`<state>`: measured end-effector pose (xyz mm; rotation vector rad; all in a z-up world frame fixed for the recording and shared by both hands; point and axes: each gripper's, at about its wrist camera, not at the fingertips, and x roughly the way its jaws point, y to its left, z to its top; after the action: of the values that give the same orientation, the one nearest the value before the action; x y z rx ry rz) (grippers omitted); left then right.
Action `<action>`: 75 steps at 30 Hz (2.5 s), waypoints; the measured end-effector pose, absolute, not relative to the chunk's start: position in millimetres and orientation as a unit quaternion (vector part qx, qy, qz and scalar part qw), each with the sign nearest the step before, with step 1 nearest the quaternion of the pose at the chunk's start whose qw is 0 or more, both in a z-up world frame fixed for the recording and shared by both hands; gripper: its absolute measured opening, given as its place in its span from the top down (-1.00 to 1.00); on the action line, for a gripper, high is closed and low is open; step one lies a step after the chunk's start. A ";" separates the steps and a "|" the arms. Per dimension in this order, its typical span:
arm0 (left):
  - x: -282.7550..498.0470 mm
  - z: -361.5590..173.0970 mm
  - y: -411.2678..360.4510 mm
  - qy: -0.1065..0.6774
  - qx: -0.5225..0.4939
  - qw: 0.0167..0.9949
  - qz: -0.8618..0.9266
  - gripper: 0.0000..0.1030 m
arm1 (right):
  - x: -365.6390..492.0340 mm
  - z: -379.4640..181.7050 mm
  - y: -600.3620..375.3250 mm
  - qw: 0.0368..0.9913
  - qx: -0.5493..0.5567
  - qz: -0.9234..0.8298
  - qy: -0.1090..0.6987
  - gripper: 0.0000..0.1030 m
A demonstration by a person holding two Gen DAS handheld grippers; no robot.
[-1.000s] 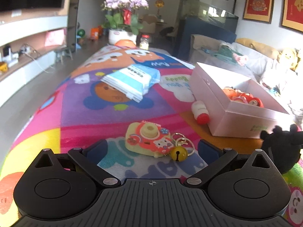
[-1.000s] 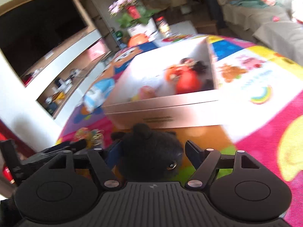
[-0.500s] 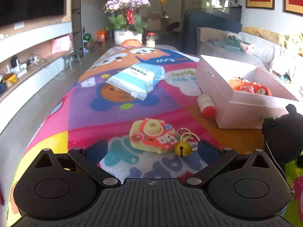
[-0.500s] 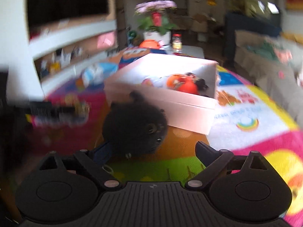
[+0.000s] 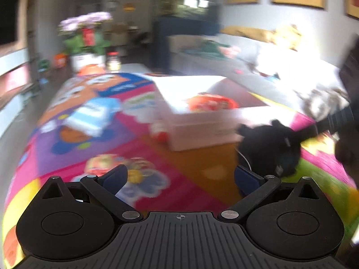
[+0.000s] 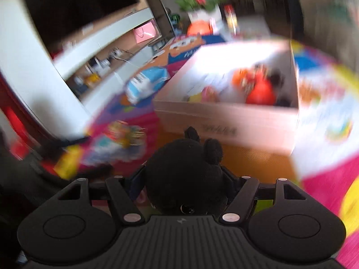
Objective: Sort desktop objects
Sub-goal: 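Lift the black cat plush with the right gripper while the left reaches the pink Hello Kitty keychain, then grasp the pink Hello Kitty keychain with the left gripper while the right holds the plush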
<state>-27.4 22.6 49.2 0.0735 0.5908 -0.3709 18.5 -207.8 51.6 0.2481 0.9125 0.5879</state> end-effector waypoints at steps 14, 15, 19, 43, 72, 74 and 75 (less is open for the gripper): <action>-14.1 24.9 -50.7 0.312 0.125 0.906 -0.257 -1.00 | 32.7 21.7 -249.0 0.837 0.193 0.237 0.454 -0.71; -12.7 23.6 -53.5 0.312 0.129 0.906 -0.255 -1.00 | 30.9 26.1 -249.7 0.852 0.175 0.226 0.438 -0.74; -8.1 19.3 -54.8 0.319 0.123 0.905 -0.253 -1.00 | 23.8 39.3 -259.9 0.889 0.135 0.185 0.397 -0.79; 59.4 16.6 81.5 0.352 -0.027 0.935 -0.027 -1.00 | -39.7 30.5 -293.9 0.928 0.159 0.107 0.320 -1.00; 37.9 6.9 46.1 0.352 0.011 0.935 -0.042 -1.00 | -46.6 4.7 -293.5 0.937 0.186 0.078 0.285 -1.00; 37.6 7.2 46.0 0.352 0.014 0.935 -0.046 -0.86 | -50.1 7.8 -287.6 0.945 0.162 0.076 0.275 -1.00; 37.3 6.8 45.6 0.353 0.017 0.934 -0.048 -0.74 | -52.8 10.4 -283.1 0.950 0.141 0.075 0.268 -1.00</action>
<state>37.3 45.6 6.8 0.0347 0.7221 -0.0979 -52.8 -283.1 10.4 0.2872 0.5446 0.1532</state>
